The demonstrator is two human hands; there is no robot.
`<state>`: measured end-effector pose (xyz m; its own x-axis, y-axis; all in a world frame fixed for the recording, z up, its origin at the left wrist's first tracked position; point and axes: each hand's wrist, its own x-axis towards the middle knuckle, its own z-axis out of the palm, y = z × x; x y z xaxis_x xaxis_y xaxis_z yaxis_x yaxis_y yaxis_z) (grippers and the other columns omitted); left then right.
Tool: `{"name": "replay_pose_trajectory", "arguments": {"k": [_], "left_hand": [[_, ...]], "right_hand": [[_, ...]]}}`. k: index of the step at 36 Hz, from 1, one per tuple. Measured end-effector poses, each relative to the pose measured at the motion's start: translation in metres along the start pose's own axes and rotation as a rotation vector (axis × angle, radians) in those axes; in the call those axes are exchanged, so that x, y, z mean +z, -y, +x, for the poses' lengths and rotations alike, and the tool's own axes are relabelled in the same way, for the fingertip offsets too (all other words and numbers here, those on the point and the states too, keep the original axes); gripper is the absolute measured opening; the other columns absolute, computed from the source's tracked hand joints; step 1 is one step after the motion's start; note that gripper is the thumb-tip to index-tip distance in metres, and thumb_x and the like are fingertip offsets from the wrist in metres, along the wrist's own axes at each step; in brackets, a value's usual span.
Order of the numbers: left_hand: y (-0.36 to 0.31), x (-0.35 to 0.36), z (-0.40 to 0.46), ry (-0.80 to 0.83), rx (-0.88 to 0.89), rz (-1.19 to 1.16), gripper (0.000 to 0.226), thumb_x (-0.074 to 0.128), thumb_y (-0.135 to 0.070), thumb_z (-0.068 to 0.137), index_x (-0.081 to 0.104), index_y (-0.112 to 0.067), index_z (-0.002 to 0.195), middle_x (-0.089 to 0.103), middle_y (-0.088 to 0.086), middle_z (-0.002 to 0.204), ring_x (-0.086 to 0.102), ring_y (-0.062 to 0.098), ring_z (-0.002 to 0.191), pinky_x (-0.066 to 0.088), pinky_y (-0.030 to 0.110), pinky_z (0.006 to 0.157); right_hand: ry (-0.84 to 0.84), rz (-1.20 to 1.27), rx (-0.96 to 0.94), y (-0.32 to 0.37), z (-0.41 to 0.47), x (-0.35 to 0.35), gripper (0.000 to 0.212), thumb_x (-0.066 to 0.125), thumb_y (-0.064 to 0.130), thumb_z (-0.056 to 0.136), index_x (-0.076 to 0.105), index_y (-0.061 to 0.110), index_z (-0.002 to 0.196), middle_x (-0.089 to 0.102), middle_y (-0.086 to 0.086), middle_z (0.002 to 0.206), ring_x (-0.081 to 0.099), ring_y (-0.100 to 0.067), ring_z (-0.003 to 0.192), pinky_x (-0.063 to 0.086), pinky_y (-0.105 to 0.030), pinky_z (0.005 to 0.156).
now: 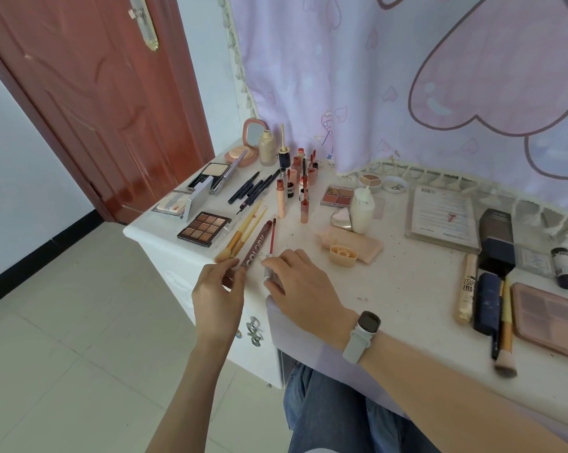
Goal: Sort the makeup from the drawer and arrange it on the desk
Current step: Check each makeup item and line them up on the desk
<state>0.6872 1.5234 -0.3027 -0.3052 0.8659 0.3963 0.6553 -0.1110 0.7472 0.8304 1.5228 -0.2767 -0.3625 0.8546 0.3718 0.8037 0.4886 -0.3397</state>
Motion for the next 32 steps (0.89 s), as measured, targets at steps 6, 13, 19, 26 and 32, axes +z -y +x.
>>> {"name": "replay_pose_trajectory", "arguments": {"k": [6, 13, 19, 26, 32], "left_hand": [[0.0, 0.001, 0.003, 0.004, 0.007, -0.01, 0.013, 0.063, -0.006, 0.085, 0.072, -0.008, 0.095, 0.062, 0.004, 0.088, 0.054, -0.001, 0.063, 0.034, 0.0, 0.068], [0.001, 0.001, 0.005, 0.004, 0.0, -0.008, 0.013, 0.063, -0.005, 0.085, 0.072, -0.01, 0.094, 0.059, -0.001, 0.087, 0.054, -0.002, 0.063, 0.032, -0.004, 0.067], [0.002, 0.0, 0.006, 0.009, 0.011, 0.004, 0.015, 0.061, -0.002, 0.085, 0.071, -0.008, 0.095, 0.062, 0.003, 0.087, 0.053, -0.003, 0.06, 0.033, -0.004, 0.066], [0.0, -0.006, 0.002, 0.003, 0.038, 0.013, 0.016, 0.06, -0.003, 0.086, 0.07, -0.008, 0.097, 0.063, 0.004, 0.088, 0.054, -0.001, 0.061, 0.035, -0.002, 0.062], [-0.008, -0.016, -0.004, -0.015, 0.058, -0.012, 0.017, 0.06, -0.005, 0.087, 0.069, -0.01, 0.099, 0.063, 0.003, 0.088, 0.056, 0.002, 0.063, 0.038, 0.006, 0.062]], "right_hand": [[0.043, -0.016, -0.021, 0.002, 0.007, 0.005, 0.027, 0.041, 0.021, 0.097, 0.058, 0.011, 0.114, 0.053, -0.008, 0.105, 0.045, -0.023, 0.1, 0.041, -0.031, 0.079], [0.019, -0.003, -0.02, 0.003, 0.014, 0.008, 0.024, 0.046, 0.02, 0.095, 0.06, 0.008, 0.111, 0.056, -0.01, 0.101, 0.048, -0.026, 0.097, 0.045, -0.034, 0.075], [-0.009, -0.016, -0.029, 0.006, 0.018, 0.009, 0.023, 0.05, 0.024, 0.094, 0.062, 0.01, 0.109, 0.059, -0.009, 0.098, 0.052, -0.027, 0.095, 0.047, -0.036, 0.069], [-0.004, -0.011, -0.042, 0.004, 0.016, 0.007, 0.026, 0.052, 0.023, 0.092, 0.061, 0.011, 0.114, 0.06, -0.009, 0.1, 0.052, -0.027, 0.095, 0.047, -0.035, 0.069], [0.007, 0.028, -0.05, -0.002, 0.004, -0.009, 0.032, 0.053, 0.021, 0.088, 0.058, 0.014, 0.118, 0.056, -0.004, 0.106, 0.049, -0.02, 0.097, 0.042, -0.025, 0.066]]}}
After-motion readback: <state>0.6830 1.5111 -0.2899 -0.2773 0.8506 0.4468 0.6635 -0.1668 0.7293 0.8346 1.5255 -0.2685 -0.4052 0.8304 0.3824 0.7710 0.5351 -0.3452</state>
